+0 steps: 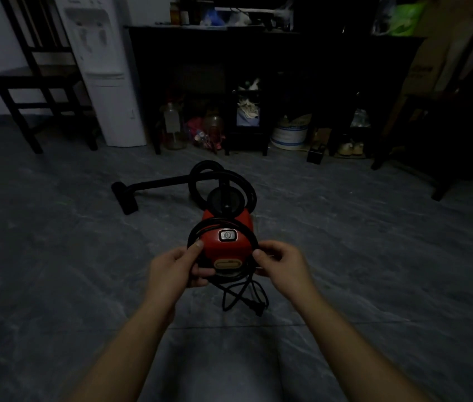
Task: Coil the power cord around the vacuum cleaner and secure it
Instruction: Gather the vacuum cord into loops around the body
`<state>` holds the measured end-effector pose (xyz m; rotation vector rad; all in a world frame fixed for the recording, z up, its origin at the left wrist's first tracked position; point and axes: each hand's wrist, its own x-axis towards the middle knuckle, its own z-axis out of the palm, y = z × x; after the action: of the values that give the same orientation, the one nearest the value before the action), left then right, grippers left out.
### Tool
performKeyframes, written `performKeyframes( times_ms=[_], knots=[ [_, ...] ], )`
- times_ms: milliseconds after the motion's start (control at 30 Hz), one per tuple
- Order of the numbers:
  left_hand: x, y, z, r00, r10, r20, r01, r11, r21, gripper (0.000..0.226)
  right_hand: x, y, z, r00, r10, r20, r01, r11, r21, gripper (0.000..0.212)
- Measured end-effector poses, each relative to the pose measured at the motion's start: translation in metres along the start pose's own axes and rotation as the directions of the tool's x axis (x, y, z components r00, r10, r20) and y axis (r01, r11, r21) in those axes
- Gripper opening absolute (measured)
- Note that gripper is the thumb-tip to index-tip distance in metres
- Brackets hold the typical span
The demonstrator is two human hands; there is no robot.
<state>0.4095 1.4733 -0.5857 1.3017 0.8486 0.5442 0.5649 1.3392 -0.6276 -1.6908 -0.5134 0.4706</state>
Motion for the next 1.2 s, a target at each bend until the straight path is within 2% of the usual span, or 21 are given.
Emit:
performKeyframes(
  times_ms=[167,333,467,633,900,1000,1200],
  knots=[
    [0.003,-0.002,-0.002,0.99,-0.127,0.057,0.132,0.987,-0.087,0.031,0.001,0.0,-0.002,1.0,0.026,0.016,-0.026,1.0,-0.012,0.024],
    [0.005,-0.002,-0.003,0.977,-0.182,0.111,0.199,0.967,-0.159,0.028,-0.002,0.0,-0.004,0.995,0.076,0.059,-0.07,0.994,-0.084,0.017],
    [0.003,-0.001,-0.003,0.983,-0.145,0.115,0.158,0.981,-0.113,0.029,-0.001,0.002,-0.003,0.996,0.086,0.033,-0.082,0.992,-0.097,0.022],
    [-0.001,-0.001,0.0,0.983,-0.116,0.143,0.126,0.99,-0.063,0.024,0.001,0.002,-0.003,0.999,0.029,-0.035,-0.033,0.994,-0.103,0.024],
    [-0.008,0.004,0.005,0.991,-0.055,0.119,0.06,0.997,-0.043,0.026,0.0,-0.002,-0.006,0.995,0.065,-0.079,-0.069,0.996,-0.053,0.021],
    [-0.007,0.003,0.005,0.993,-0.033,0.112,0.038,0.999,-0.037,0.025,-0.004,-0.003,-0.01,0.994,0.063,-0.083,-0.071,0.993,-0.098,0.014],
    [-0.003,0.005,0.002,0.995,0.02,0.097,-0.015,0.998,-0.058,0.023,-0.002,0.003,-0.012,0.993,0.074,-0.096,-0.091,0.976,-0.199,0.016]
  ],
)
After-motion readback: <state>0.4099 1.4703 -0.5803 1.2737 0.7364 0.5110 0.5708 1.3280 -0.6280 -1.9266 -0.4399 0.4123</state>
